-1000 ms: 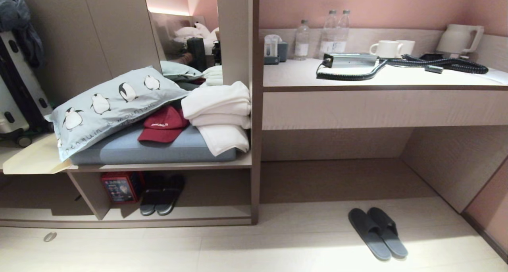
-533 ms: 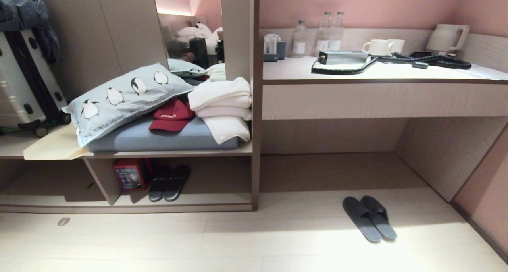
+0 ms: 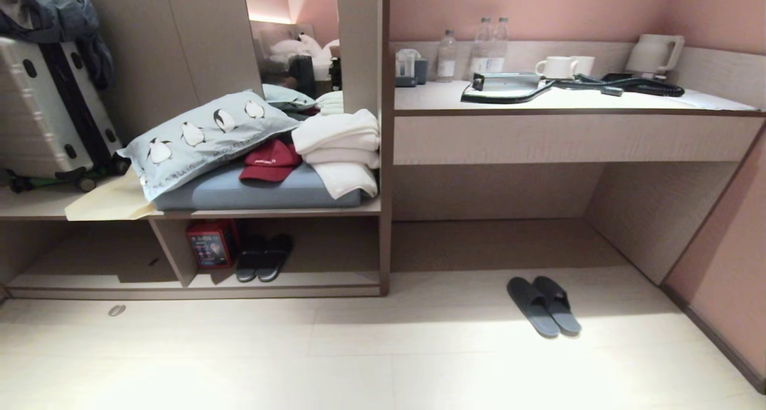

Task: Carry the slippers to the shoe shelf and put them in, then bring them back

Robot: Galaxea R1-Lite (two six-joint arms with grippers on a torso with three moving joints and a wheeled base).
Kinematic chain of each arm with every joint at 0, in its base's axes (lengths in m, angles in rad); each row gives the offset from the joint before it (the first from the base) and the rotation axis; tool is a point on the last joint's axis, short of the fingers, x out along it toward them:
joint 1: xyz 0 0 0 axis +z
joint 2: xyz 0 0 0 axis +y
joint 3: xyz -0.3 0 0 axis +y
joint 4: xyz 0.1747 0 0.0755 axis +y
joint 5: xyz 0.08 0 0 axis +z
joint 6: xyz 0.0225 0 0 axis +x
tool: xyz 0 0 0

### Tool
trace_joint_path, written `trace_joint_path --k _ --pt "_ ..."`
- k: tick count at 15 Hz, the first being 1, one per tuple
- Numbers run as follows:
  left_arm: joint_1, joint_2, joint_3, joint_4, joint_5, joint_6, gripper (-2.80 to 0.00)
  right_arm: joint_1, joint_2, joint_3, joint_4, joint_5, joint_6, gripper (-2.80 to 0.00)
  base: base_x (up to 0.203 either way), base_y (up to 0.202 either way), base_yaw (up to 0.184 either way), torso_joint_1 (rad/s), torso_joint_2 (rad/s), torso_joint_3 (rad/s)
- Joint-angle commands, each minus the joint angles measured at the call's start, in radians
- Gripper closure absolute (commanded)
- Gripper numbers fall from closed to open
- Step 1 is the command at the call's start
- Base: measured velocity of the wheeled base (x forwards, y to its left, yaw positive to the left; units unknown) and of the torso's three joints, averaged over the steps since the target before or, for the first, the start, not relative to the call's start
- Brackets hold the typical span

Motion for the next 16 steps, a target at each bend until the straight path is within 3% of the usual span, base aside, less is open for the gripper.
trace_joint_path --k 1,16 --pt "0.000 0.001 0.002 0.000 0.000 0.000 0.00 0.000 0.000 0.002 0.001 0.000 0.000 0.00 -0.190 0.000 0.000 0.002 0.00 0.007" --pt "0.000 0.001 0.002 0.000 0.002 -0.003 0.00 0.000 -0.002 0.002 0.002 0.000 -0.002 0.00 -0.194 0.000 0.002 0.003 0.00 0.002"
